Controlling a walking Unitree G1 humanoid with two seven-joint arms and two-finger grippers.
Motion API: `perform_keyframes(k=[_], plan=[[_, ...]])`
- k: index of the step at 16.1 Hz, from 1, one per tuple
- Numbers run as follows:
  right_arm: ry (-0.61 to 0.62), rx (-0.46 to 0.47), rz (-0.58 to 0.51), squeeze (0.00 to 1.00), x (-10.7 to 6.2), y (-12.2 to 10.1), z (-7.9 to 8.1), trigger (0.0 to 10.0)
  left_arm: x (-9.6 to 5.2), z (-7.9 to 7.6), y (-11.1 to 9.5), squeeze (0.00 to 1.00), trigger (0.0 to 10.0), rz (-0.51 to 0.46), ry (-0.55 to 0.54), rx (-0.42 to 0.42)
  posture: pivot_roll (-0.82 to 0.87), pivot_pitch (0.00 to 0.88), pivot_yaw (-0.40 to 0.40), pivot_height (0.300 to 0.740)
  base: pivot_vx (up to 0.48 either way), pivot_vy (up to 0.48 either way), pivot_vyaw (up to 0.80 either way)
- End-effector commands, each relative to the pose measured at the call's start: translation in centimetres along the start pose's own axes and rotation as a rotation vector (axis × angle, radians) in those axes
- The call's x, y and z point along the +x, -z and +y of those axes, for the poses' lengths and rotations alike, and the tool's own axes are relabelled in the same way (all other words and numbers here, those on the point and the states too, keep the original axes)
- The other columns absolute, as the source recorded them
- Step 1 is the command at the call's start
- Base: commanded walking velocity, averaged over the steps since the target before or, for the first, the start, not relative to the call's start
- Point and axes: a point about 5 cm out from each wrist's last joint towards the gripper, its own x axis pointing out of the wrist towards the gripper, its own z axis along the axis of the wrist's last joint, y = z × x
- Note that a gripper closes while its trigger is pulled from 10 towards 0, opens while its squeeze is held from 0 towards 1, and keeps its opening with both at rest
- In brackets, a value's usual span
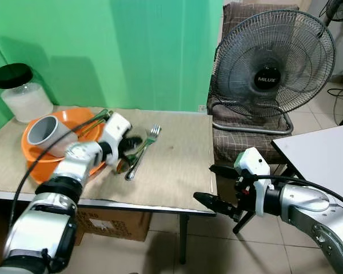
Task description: Setting the table
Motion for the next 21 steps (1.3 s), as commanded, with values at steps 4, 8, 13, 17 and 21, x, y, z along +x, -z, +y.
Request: perform_keyframes(k=[4,8,13,17,21], plan=[[0.010,-0.017,-0.017,0.00,-0.1,-0.3,0.0,10.0,-1.2,1.4,-2.7,0.00,0.0,-0.162,-0.002,-0.024,-0.16,0.000,0.033,0.740,0.000,0.000,0.00],[0.013,-0.021,-0.016,0.00,0.0,-0.3,-0.1,10.0,-0.9,1.1,-2.3,1.00,10.0,-0.127,-0.014,-0.013,-0.16,0.000,0.035,0.740,0.000,0.000,0.00],[0.013,-0.016,-0.011,0.00,0.0,-0.2,0.2,10.0,0.4,-0.4,-2.1,1.00,10.0,-0.108,0.058,-0.018,-0.17,0.000,0.049,0.740,0.000,0.000,0.00],[0.005,-0.014,0.006,0.00,-0.2,-0.1,0.4,10.0,0.6,-0.2,-1.1,1.00,10.0,-0.021,0.003,-0.031,-0.18,0.000,0.053,0.740,0.000,0.000,0.00],[-0.015,-0.053,0.036,0.00,0.1,0.1,0.8,10.0,1.1,-0.5,-0.7,1.00,10.0,-0.011,-0.005,-0.080,-0.19,0.000,0.051,0.740,0.000,0.000,0.00]])
